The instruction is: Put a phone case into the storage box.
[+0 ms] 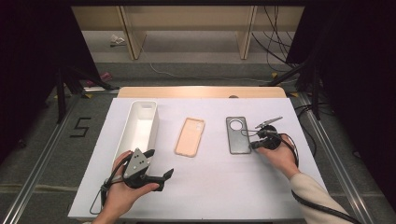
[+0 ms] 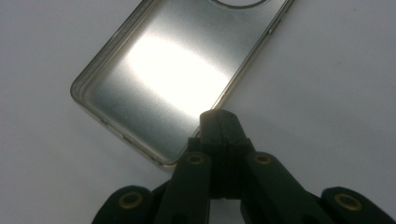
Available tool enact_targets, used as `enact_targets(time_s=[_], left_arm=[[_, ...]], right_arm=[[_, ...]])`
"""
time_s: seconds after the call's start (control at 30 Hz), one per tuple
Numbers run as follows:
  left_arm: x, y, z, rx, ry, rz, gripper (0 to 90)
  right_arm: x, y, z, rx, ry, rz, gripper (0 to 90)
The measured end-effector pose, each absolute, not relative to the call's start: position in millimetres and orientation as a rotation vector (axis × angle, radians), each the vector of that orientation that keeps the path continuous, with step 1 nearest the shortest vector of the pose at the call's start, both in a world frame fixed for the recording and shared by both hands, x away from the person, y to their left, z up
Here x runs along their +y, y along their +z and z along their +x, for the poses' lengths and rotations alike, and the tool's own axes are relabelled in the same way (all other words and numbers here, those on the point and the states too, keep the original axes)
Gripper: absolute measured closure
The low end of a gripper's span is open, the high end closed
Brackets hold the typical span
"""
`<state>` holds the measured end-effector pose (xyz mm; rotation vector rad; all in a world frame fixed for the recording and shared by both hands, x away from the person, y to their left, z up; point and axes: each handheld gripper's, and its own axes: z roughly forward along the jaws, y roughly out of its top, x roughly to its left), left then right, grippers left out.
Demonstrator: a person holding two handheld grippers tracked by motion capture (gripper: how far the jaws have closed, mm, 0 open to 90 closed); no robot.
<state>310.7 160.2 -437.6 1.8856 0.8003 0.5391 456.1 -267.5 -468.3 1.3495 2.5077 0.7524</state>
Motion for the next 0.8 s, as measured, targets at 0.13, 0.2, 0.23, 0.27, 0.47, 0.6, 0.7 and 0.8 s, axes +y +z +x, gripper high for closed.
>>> enact_targets(time_s=[0.13, 0.2, 0.23, 0.27, 0.47, 0.6, 0.7, 0.8], left_arm=[[160, -438, 311, 0.799, 0.539, 1.886, 8.5], [160, -438, 311, 0.799, 0.539, 1.886, 8.5], [160, -437, 311, 0.799, 0.539, 1.885, 8.5], [160, -437, 311, 0.797, 0.54, 1.886, 8.5], [160, -438, 310, 0.798, 0.535, 1.885, 8.5], [159, -437, 310, 0.794, 0.535, 1.888, 8.6], [159, -438, 310, 0.788, 0.533, 1.893, 8.7], [158, -438, 310, 0.788, 0.53, 1.893, 8.8]], right_arm=[[-267, -468, 456, 2.51, 0.75, 1.342, 90.0], [-267, -468, 456, 2.509, 0.75, 1.342, 89.7], [-267, -468, 456, 2.506, 0.738, 1.333, 85.5], [-267, -467, 456, 2.5, 0.728, 1.317, 82.8], [-268, -452, 455, 2.473, 0.713, 1.166, 54.4], [-262, -445, 453, 2.508, 0.594, 0.953, 40.2], [-257, -432, 451, 2.532, 0.52, 0.765, 33.5], [-252, -428, 451, 2.57, 0.48, 0.65, 29.3]])
